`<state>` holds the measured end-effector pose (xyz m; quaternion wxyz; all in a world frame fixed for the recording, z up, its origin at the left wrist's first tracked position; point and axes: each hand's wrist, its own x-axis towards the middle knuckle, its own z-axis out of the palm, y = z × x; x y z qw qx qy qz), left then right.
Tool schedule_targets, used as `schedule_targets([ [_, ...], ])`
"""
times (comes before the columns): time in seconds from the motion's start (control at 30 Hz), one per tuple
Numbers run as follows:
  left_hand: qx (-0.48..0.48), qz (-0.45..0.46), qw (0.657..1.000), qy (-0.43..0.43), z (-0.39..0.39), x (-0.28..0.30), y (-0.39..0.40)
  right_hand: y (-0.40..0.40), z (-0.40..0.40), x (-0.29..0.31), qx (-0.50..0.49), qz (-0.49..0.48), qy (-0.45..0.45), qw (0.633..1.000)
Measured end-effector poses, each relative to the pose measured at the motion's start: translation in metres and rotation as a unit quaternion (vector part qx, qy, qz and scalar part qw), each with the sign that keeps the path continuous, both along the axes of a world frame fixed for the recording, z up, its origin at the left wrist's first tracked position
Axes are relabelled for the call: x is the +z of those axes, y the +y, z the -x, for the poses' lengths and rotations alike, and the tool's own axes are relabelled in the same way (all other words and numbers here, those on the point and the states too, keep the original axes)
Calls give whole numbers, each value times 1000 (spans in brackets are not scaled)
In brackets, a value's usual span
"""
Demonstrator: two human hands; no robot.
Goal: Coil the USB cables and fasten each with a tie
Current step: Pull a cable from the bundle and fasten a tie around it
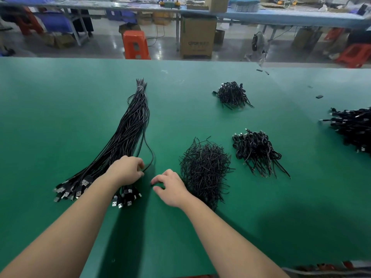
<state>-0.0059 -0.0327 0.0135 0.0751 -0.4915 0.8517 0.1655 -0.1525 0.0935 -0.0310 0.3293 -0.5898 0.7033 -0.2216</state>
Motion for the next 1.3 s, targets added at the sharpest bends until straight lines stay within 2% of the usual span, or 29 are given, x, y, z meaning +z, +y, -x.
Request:
schedule_targets([
  [0.13,-84,102,972,-195,-1,5,4,0,1,1,-2,-11,-9,1000],
  [0.27,-109,141,959,-221,4,20,10,0,0,1,-1,-12,-7,1000],
  [0.33,-110,146,968,-172,8,26,13,0,1,1,0,-9,-4,1000],
  [0.43,-54,87,995,15,15,32,15,-1,0,1,4,-3,5,1000],
  [0.5,2,28,991,134,20,38,16,-1,-1,0,5,0,7,1000],
  [0.57,35,-10,981,189,24,43,17,0,-1,0,5,1,6,1000],
  [0.7,83,-112,968,208,29,39,22,0,-1,2,-17,9,0,1000],
  [0.8,104,-80,979,158,30,28,29,1,-1,1,-49,11,-39,998],
  [0.87,141,-90,972,164,30,20,34,4,-2,0,-50,4,-62,997],
  [0.93,167,-92,964,183,31,14,38,6,-4,-1,-36,7,-46,998],
  [1.03,158,-64,960,222,35,9,43,8,-9,-5,-45,42,-28,998],
  [1.17,135,-156,930,304,36,2,47,12,-12,-12,-111,97,-50,988],
  [1.23,139,-165,921,325,34,-3,43,12,-11,-13,-120,109,-48,986],
  [1.3,120,-122,946,275,33,-7,41,13,-10,-12,-129,111,-52,984],
])
